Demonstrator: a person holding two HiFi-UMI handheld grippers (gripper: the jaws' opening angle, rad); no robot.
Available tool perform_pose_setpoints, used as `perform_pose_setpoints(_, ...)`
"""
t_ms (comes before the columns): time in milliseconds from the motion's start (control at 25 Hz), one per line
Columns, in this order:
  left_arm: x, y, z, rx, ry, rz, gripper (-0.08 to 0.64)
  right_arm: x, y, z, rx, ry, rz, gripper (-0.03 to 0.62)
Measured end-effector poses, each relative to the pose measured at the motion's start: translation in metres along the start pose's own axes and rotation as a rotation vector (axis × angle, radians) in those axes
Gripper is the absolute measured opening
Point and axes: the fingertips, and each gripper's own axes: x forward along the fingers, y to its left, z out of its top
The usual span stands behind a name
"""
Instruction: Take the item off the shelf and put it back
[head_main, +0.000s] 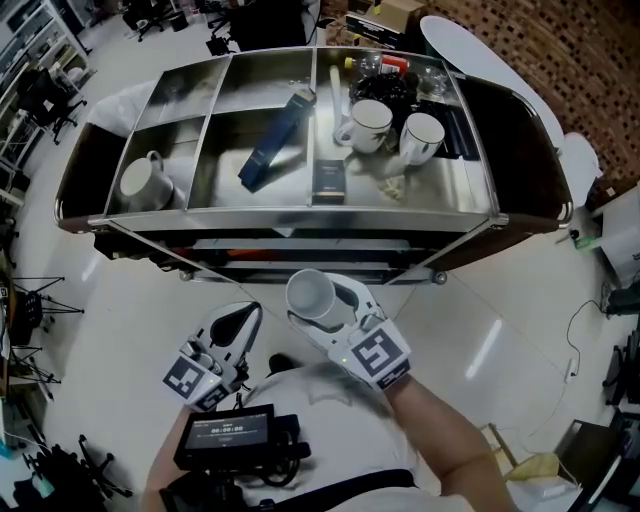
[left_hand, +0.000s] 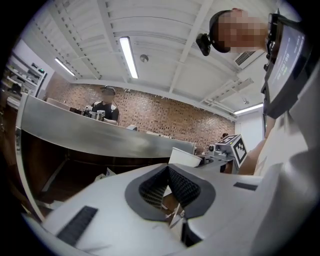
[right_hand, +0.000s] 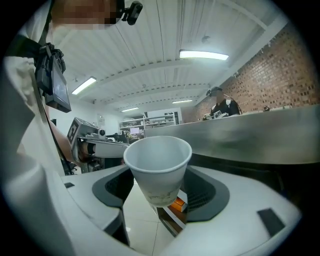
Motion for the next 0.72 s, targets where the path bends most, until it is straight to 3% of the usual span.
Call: perform_pose_setpoints(720, -0.014, 0.0, 0.008, 0.012, -0.015, -0.001, 0.0, 0.001, 0.01, 0.013, -0.027, -0.026, 0.0, 0.311)
